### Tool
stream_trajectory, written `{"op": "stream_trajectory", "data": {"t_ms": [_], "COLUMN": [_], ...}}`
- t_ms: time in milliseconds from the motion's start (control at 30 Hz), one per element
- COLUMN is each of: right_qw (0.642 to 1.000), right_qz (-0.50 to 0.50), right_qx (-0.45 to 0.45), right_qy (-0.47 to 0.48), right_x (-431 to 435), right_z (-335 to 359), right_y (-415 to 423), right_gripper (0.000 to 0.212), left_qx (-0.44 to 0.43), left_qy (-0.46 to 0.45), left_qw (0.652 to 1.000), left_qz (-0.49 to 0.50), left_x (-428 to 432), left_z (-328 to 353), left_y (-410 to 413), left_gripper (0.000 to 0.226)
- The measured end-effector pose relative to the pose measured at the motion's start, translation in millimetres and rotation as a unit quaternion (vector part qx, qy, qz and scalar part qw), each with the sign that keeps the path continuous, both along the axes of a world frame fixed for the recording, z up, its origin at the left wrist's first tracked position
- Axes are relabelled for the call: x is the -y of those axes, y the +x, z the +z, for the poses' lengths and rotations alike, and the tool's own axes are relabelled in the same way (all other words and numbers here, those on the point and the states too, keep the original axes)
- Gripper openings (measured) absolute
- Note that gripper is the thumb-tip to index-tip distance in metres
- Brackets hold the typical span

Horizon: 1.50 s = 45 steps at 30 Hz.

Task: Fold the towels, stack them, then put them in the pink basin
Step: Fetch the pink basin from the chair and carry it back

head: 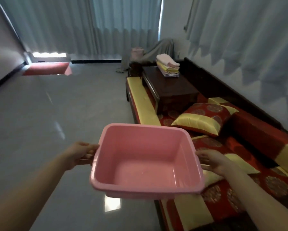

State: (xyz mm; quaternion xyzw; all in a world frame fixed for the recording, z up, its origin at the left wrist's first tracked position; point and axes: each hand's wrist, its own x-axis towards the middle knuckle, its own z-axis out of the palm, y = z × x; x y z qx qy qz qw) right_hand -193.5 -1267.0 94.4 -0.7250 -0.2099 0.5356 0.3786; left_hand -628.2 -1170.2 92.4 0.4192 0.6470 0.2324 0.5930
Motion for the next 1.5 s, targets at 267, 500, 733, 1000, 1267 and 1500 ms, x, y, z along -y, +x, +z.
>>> {"op": "stream_trajectory", "data": {"t_ms": [267,500,733,1000,1267,1500], "right_qw": [0.999,1.000,1.000,0.993,0.951,0.911], "right_qz": [0.031,0.026,0.001,-0.115,-0.310,-0.413], "right_qx": [-0.009,-0.005,0.013,0.010,-0.001,0.013], "right_qy": [-0.018,0.000,0.023,0.010,0.013,0.014], "right_x": [-189,-360,-516,-640,-707,-761], "right_z": [-30,-18,-7,-6,-17,-14], "right_y": [-82,-137,-168,-151,-63,9], "right_gripper": [0.007,0.003,0.004,0.010,0.023,0.014], "left_qx": [-0.027,-0.023,-0.008,-0.019,-0.024,-0.015], "left_qy": [-0.003,0.015,0.019,0.015,0.039,0.050], "left_qw": [0.998,0.997,0.999,0.996,0.966,0.932], "left_qz": [0.063,0.075,0.046,-0.081,-0.254,-0.360], "left_x": [-145,-306,-474,-708,-897,-1026], "left_z": [-11,7,10,23,23,18], "left_y": [-92,-139,-170,-125,41,200], "left_gripper": [0.017,0.014,0.015,0.016,0.021,0.019]}}
